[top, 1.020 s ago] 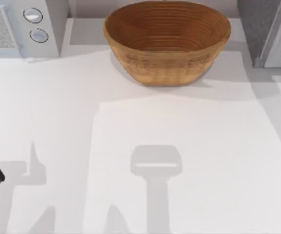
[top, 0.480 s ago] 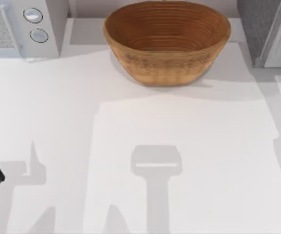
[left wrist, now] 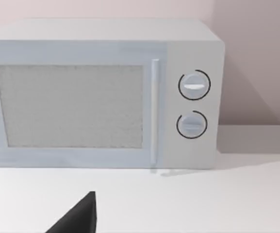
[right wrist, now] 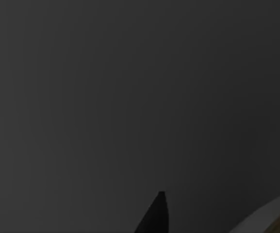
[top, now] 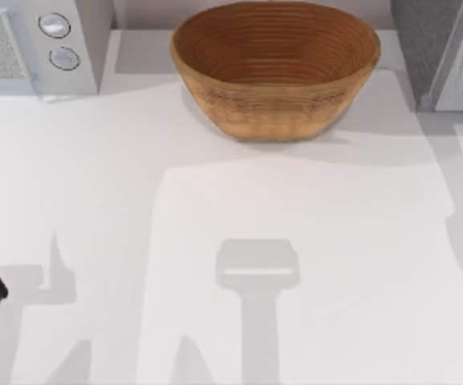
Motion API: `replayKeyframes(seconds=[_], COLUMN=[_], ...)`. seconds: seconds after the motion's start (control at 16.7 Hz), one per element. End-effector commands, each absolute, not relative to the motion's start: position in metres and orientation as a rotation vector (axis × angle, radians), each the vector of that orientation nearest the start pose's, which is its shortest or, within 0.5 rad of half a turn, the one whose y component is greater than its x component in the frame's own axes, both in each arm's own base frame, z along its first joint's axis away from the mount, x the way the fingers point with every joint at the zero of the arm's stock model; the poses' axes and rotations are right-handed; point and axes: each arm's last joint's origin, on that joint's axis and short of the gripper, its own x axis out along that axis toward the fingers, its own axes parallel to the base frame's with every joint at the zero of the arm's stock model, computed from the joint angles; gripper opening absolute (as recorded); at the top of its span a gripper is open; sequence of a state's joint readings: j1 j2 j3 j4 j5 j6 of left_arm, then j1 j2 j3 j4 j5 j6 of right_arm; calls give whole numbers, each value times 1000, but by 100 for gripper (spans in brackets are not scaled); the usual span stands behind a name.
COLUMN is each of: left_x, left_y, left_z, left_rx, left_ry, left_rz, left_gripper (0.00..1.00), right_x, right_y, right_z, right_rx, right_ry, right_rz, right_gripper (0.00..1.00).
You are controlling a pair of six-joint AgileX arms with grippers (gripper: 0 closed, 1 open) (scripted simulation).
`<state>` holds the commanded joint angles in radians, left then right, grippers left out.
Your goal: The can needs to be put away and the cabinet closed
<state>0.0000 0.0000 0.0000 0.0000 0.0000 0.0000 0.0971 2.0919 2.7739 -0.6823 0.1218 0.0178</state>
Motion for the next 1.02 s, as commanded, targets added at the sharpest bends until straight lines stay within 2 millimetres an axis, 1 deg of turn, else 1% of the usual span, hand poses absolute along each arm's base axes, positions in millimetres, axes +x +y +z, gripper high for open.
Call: replayKeyframes(seconds=[0.06, 0.84, 0.9, 1.02], left_x=[106, 106, 106, 106], left_y=[-1, -1, -1, -1], left_z=[160, 160, 160, 160], left_rx=[0, 0, 0, 0], left_ry=[0, 0, 0, 0], left_rz=[0, 0, 0, 0], left_gripper=[100, 100, 100, 100], right_x=[406, 406, 406, 406], right_y=[45, 45, 45, 45], right_z=[531, 531, 531, 531], right_rx=[4, 4, 4, 4], right_ry=[-1, -1, -1, -1], right_rz=[-1, -1, -1, -1], right_gripper=[0, 98, 100, 100])
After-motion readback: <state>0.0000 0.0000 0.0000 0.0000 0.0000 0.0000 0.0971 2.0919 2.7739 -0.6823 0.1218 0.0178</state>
